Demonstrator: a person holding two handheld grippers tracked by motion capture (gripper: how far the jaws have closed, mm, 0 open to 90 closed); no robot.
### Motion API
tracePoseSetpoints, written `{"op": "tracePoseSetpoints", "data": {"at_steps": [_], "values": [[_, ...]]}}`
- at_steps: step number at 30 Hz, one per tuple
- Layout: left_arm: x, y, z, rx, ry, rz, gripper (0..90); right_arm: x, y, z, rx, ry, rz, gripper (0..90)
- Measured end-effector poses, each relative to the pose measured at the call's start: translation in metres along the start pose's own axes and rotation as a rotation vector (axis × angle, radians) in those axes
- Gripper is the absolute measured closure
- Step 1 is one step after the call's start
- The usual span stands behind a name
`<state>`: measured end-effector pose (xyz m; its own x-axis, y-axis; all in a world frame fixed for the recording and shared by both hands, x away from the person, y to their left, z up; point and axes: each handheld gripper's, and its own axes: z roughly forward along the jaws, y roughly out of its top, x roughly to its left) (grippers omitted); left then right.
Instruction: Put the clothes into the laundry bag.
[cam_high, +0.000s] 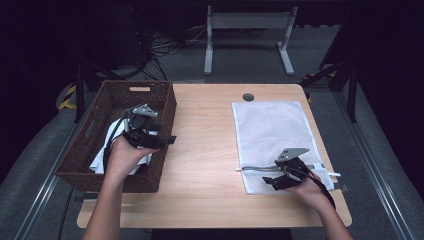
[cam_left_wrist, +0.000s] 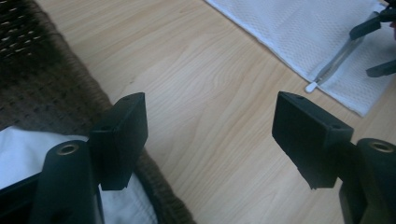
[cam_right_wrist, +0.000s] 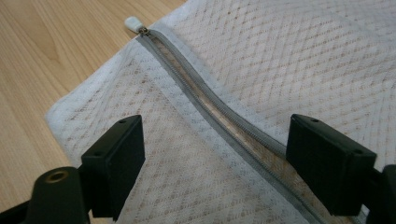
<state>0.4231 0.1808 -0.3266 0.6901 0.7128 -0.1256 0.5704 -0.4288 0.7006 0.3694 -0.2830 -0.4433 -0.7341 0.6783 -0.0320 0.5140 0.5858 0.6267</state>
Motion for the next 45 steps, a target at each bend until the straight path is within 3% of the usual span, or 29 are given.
{"op": "tracePoseSetpoints", "data": {"at_steps": [7, 8, 12, 18, 21, 25, 36, 39, 42, 45], "values": [[0.025, -0.010, -0.015, -0.014, 0.058, -0.062, 26.6, -0.001, 0.000, -0.001, -0.009, -0.002, 0.003, 20.1], [0.035, -0.015, -0.020, -0.017, 0.087, -0.086, 26.4, -0.002, 0.000, -0.002, -0.009, 0.000, 0.003, 20.1], [0.050, -0.023, -0.026, -0.008, 0.137, -0.131, 26.1, -0.002, 0.000, -0.002, -0.011, -0.001, 0.002, 20.0], [0.080, -0.040, -0.025, 0.048, 0.212, -0.181, 22.6, -0.001, 0.001, -0.001, -0.008, 0.002, -0.005, 19.9], [0.093, -0.049, -0.018, 0.077, 0.226, -0.214, 18.6, 0.000, 0.001, 0.000, -0.003, 0.004, -0.002, 19.8], [0.105, -0.058, -0.011, 0.139, 0.272, -0.220, 12.6, 0.001, 0.001, 0.001, -0.002, 0.007, -0.002, 19.6], [0.126, -0.077, 0.008, 0.208, 0.274, -0.278, 4.3, 0.001, 0.001, 0.002, 0.003, 0.012, -0.003, 18.9], [0.132, -0.083, 0.015, 0.224, 0.259, -0.303, 2.8, 0.001, 0.001, 0.002, 0.000, 0.012, -0.002, 18.8], [0.139, -0.089, 0.021, 0.270, 0.234, -0.347, 0.3, 0.001, 0.001, 0.002, 0.001, 0.012, -0.003, 18.7], [0.140, -0.090, 0.025, 0.294, 0.234, -0.356, 0.3, 0.001, 0.001, 0.002, 0.002, 0.012, -0.003, 18.5]]}}
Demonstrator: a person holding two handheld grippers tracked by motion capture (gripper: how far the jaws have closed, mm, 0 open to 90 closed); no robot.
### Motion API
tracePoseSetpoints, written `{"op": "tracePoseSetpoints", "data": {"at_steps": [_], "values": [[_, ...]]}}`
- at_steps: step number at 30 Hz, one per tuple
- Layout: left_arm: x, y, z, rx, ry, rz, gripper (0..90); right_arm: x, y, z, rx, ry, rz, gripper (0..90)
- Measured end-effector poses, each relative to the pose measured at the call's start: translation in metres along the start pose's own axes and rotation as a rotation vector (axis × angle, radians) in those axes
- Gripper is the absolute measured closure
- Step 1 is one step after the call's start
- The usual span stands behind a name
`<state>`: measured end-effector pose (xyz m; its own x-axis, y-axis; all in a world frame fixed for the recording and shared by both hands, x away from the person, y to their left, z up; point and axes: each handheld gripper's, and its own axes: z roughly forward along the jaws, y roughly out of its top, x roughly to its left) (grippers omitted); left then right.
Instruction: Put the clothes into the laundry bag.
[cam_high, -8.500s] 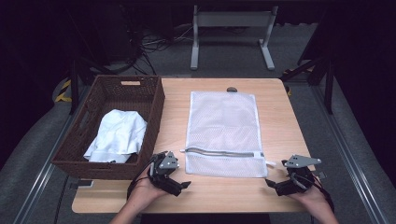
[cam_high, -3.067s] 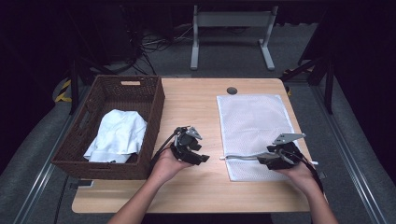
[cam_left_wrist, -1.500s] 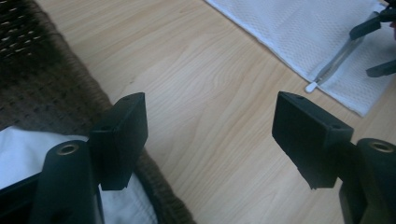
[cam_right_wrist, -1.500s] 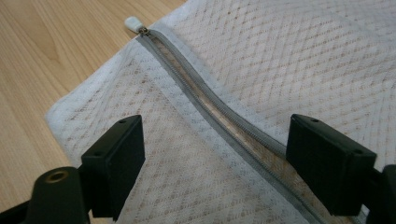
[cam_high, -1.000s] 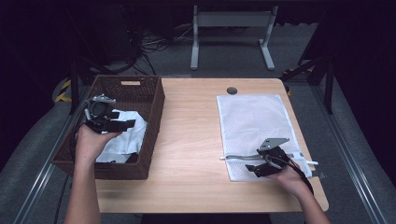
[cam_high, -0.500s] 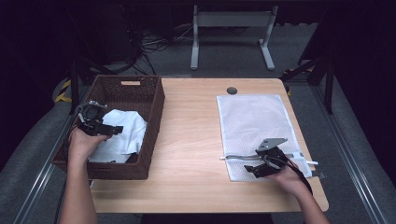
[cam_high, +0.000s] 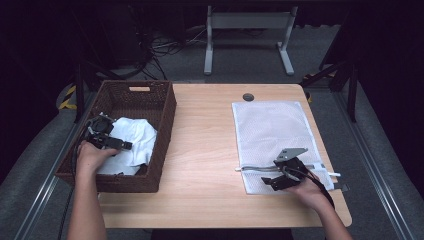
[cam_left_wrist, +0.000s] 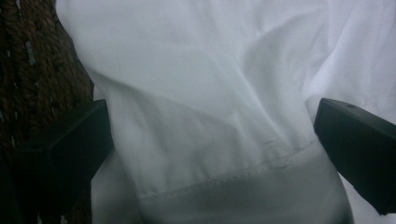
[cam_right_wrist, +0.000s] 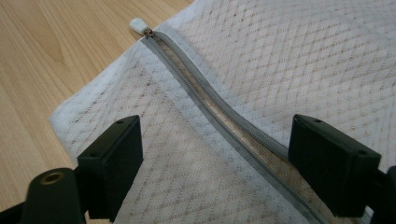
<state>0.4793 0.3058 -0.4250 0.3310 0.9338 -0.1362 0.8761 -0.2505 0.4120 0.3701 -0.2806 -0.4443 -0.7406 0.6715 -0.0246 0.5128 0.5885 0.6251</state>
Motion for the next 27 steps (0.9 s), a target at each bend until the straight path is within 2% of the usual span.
{"op": "tracePoseSetpoints", "data": {"at_steps": [4, 7, 9, 12, 13, 17, 21, 26, 27], "values": [[0.001, 0.000, 0.007, 0.040, 0.008, -0.012, 0.2, 0.001, 0.000, -0.001, 0.000, -0.004, -0.004, 18.3], [0.002, -0.002, 0.012, 0.068, -0.008, -0.031, 0.3, 0.001, 0.000, -0.001, 0.000, -0.002, -0.009, 18.2], [0.003, -0.002, 0.014, 0.070, -0.013, -0.032, 0.3, 0.001, 0.000, -0.001, 0.000, -0.001, -0.009, 18.2], [0.002, -0.002, 0.019, 0.099, -0.036, -0.038, 0.4, 0.001, 0.000, -0.001, 0.001, -0.001, -0.011, 18.1], [0.002, -0.002, 0.019, 0.103, -0.032, -0.026, 0.0, 0.001, 0.000, -0.001, 0.002, 0.001, -0.012, 18.1], [0.000, -0.002, 0.019, 0.107, -0.034, -0.024, 0.5, 0.002, 0.000, 0.000, 0.004, 0.004, -0.014, 18.1], [-0.005, -0.001, 0.015, 0.109, -0.058, 0.019, 12.9, 0.000, -0.001, 0.000, 0.003, 0.003, -0.014, 18.1], [-0.009, -0.001, 0.012, 0.135, -0.045, 0.012, 29.2, -0.001, -0.001, -0.001, 0.002, 0.004, -0.005, 18.1], [-0.009, -0.001, 0.011, 0.141, -0.060, 0.007, 34.6, -0.001, -0.001, -0.001, 0.002, 0.003, -0.005, 18.1]]}}
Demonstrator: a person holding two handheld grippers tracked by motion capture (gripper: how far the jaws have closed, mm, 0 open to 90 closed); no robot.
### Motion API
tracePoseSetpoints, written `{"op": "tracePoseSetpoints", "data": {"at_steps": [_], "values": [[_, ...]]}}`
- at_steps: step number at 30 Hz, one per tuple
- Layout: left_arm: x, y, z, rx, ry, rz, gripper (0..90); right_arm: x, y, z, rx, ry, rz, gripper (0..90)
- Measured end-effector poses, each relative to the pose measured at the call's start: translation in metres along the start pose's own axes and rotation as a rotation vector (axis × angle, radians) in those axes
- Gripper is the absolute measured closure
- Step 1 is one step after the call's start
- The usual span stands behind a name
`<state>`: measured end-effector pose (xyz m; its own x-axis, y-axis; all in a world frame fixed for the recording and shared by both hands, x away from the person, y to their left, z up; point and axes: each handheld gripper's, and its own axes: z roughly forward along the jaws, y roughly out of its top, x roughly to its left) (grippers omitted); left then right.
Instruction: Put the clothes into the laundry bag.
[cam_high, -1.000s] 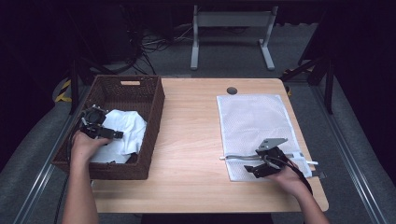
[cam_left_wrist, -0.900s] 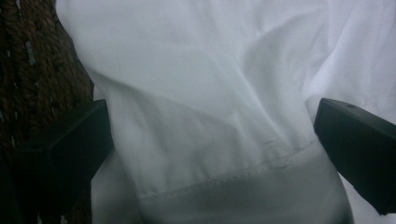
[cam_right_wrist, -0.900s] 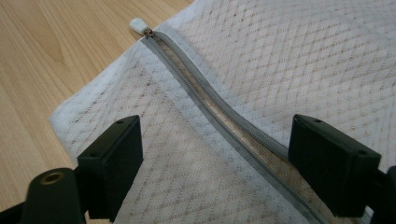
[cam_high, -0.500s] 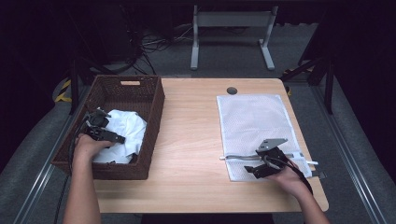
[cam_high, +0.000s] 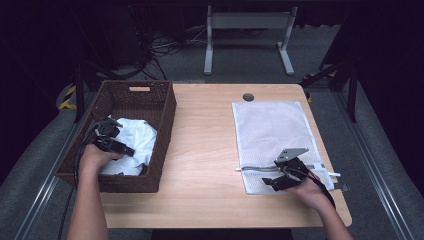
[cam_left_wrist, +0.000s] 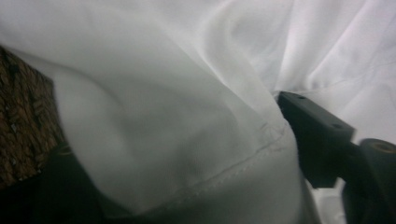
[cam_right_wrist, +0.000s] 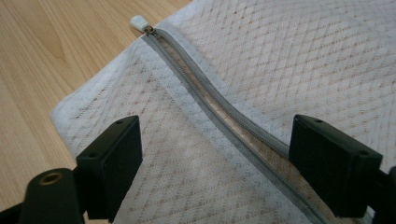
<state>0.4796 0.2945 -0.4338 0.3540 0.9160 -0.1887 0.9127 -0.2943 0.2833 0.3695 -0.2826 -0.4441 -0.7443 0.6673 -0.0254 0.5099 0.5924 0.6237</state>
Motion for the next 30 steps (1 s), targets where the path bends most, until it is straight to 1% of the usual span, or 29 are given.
{"op": "tracePoseSetpoints", "data": {"at_steps": [2, 3, 4, 5, 6, 8, 10, 13, 14, 15, 16, 17, 18, 19, 21, 22, 23, 25, 28, 30], "values": [[0.000, 0.000, -0.002, 0.010, -0.016, -0.001, 44.6, 0.000, 0.000, 0.000, 0.000, 0.002, 0.000, 18.1], [0.000, 0.000, -0.002, 0.010, -0.016, -0.001, 51.7, 0.000, 0.000, 0.000, 0.000, 0.002, 0.000, 18.1], [0.000, 0.000, -0.003, 0.014, -0.047, 0.002, 57.3, 0.000, 0.000, 0.000, 0.000, 0.001, -0.001, 18.1], [0.000, 0.000, -0.003, 0.015, -0.056, 0.002, 61.9, 0.000, 0.000, 0.000, 0.000, 0.004, 0.001, 18.1], [0.000, 0.000, -0.004, 0.016, -0.061, 0.000, 65.3, 0.000, 0.000, 0.000, 0.000, 0.006, 0.000, 18.1], [0.001, 0.001, -0.005, 0.015, -0.074, -0.005, 68.1, 0.001, 0.000, 0.001, 0.002, 0.007, -0.003, 18.1], [0.002, 0.001, -0.007, 0.007, -0.088, -0.016, 69.1, 0.000, 0.000, 0.001, 0.002, 0.009, -0.004, 18.1], [0.003, 0.001, -0.012, -0.026, -0.113, -0.014, 70.0, 0.000, 0.000, 0.001, -0.001, 0.010, -0.003, 18.1], [0.003, 0.001, -0.012, -0.026, -0.113, -0.014, 70.2, 0.000, 0.000, 0.001, -0.002, 0.011, -0.001, 18.1], [0.003, 0.000, -0.016, -0.062, -0.124, -0.010, 70.4, 0.000, 0.000, 0.001, -0.003, 0.010, 0.001, 18.1], [0.002, 0.000, -0.018, -0.075, -0.130, -0.011, 70.6, 0.000, 0.000, 0.000, -0.005, 0.011, 0.001, 18.1], [0.002, 0.000, -0.018, -0.075, -0.130, -0.011, 70.8, 0.000, 0.000, 0.000, -0.005, 0.011, 0.001, 18.1], [0.003, 0.000, -0.020, -0.089, -0.132, -0.006, 71.1, 0.000, -0.001, 0.000, -0.005, 0.012, 0.004, 18.1], [0.003, 0.000, -0.024, -0.117, -0.136, -0.016, 71.2, 0.000, -0.001, 0.000, -0.006, 0.011, 0.004, 18.1], [0.004, -0.001, -0.029, -0.150, -0.152, -0.021, 71.3, -0.001, -0.001, 0.000, -0.006, 0.009, 0.007, 18.1], [0.004, -0.001, -0.029, -0.150, -0.152, -0.021, 71.3, -0.001, -0.001, 0.000, -0.006, 0.009, 0.007, 18.1], [0.004, -0.001, -0.035, -0.181, -0.158, -0.028, 71.3, -0.001, -0.001, 0.000, -0.008, 0.011, 0.007, 18.1], [0.004, -0.001, -0.042, -0.207, -0.176, -0.026, 71.3, -0.001, -0.001, 0.000, -0.010, 0.008, 0.006, 18.1], [0.002, -0.001, -0.053, -0.244, -0.203, -0.034, 71.4, -0.001, -0.001, 0.000, -0.011, 0.006, 0.009, 18.0], [0.000, -0.001, -0.061, -0.273, -0.202, -0.033, 71.3, -0.001, -0.001, -0.001, -0.012, 0.001, 0.007, 17.9]]}}
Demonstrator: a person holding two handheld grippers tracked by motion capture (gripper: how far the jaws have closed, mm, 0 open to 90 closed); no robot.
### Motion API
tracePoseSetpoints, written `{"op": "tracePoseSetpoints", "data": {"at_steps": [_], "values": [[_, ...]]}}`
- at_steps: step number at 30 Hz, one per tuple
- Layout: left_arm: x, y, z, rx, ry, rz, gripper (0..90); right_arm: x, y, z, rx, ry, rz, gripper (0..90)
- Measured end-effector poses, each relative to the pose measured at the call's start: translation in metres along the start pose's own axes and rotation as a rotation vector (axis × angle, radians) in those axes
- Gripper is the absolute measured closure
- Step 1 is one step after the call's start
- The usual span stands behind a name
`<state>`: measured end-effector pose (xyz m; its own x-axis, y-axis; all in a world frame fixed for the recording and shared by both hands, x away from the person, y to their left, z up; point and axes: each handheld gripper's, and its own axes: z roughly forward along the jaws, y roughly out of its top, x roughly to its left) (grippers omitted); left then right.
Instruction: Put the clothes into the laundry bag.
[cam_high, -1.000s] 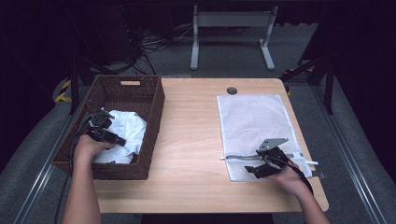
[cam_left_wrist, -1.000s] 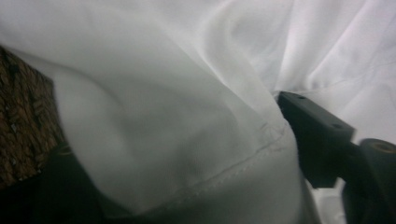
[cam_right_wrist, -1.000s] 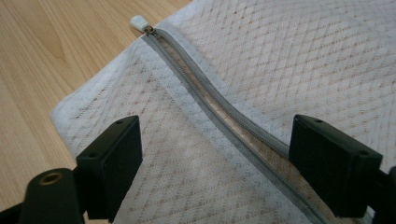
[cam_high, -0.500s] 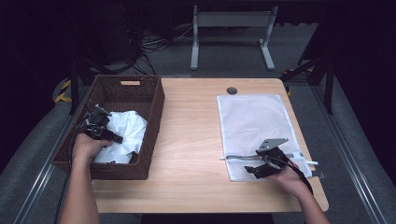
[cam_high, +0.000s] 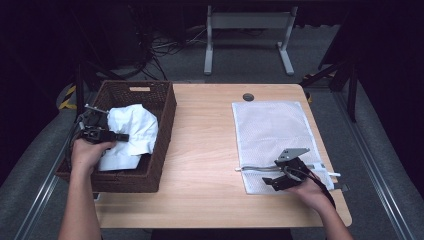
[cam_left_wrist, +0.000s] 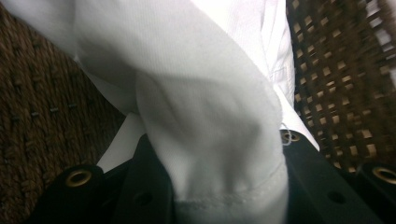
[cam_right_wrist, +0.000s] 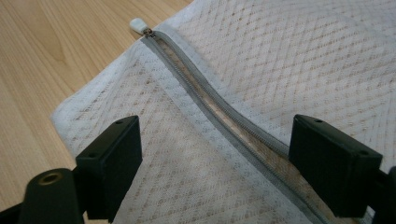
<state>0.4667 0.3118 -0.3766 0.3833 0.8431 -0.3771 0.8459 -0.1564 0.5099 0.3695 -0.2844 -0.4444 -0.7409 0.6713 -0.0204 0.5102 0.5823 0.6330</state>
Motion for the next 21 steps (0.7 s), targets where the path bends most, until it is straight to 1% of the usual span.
{"op": "tracePoseSetpoints", "data": {"at_steps": [2, 3, 4, 6, 7, 9, 11, 12, 13, 14, 15, 17, 18, 19, 20, 21], "values": [[-0.004, 0.003, -0.008, -0.015, 0.006, -0.002, 71.3, 0.000, 0.000, 0.000, -0.002, 0.003, 0.001, 17.8], [-0.004, 0.003, -0.008, -0.015, 0.006, -0.002, 71.3, 0.000, 0.000, 0.000, -0.002, 0.003, 0.001, 17.8], [-0.007, 0.006, -0.013, -0.026, 0.005, 0.000, 71.3, 0.000, 0.000, 0.000, -0.004, 0.003, 0.001, 17.7], [-0.011, 0.009, -0.021, -0.052, -0.008, 0.006, 71.3, 0.000, 0.000, 0.000, -0.012, 0.003, -0.002, 17.4], [-0.015, 0.011, -0.028, -0.078, -0.020, 0.005, 71.2, 0.000, 0.000, 0.000, -0.012, 0.003, -0.002, 17.4], [-0.018, 0.014, -0.036, -0.099, -0.024, 0.013, 71.3, 0.000, 0.000, 0.000, -0.011, 0.002, 0.000, 17.4], [-0.023, 0.017, -0.042, -0.113, -0.031, 0.019, 71.3, 0.000, 0.000, 0.000, -0.011, 0.002, 0.002, 17.3], [-0.025, 0.018, -0.044, -0.120, -0.035, 0.030, 71.3, 0.000, 0.000, 0.000, -0.012, 0.002, 0.002, 17.3], [-0.027, 0.019, -0.047, -0.129, -0.050, 0.031, 71.3, 0.000, 0.000, 0.000, -0.014, 0.001, 0.002, 17.3], [-0.027, 0.019, -0.047, -0.129, -0.050, 0.031, 71.3, 0.000, 0.000, 0.000, -0.014, 0.001, 0.002, 17.3], [-0.029, 0.020, -0.049, -0.137, -0.061, 0.031, 71.3, 0.000, 0.000, 0.000, -0.015, 0.001, 0.002, 17.3], [-0.037, 0.023, -0.056, -0.156, -0.069, 0.044, 71.3, 0.000, 0.000, -0.001, -0.020, -0.002, 0.002, 17.3], [-0.037, 0.023, -0.056, -0.156, -0.069, 0.044, 71.3, 0.000, 0.000, -0.001, -0.020, -0.002, 0.002, 17.3], [-0.041, 0.025, -0.059, -0.163, -0.074, 0.048, 71.3, 0.000, 0.000, -0.002, -0.020, -0.001, 0.004, 17.3], [-0.049, 0.028, -0.063, -0.166, -0.070, 0.065, 71.3, 0.000, 0.000, -0.002, -0.026, -0.002, 0.005, 17.3], [-0.053, 0.030, -0.065, -0.166, -0.070, 0.071, 71.3, -0.001, 0.000, -0.003, -0.027, -0.001, 0.007, 17.2]]}}
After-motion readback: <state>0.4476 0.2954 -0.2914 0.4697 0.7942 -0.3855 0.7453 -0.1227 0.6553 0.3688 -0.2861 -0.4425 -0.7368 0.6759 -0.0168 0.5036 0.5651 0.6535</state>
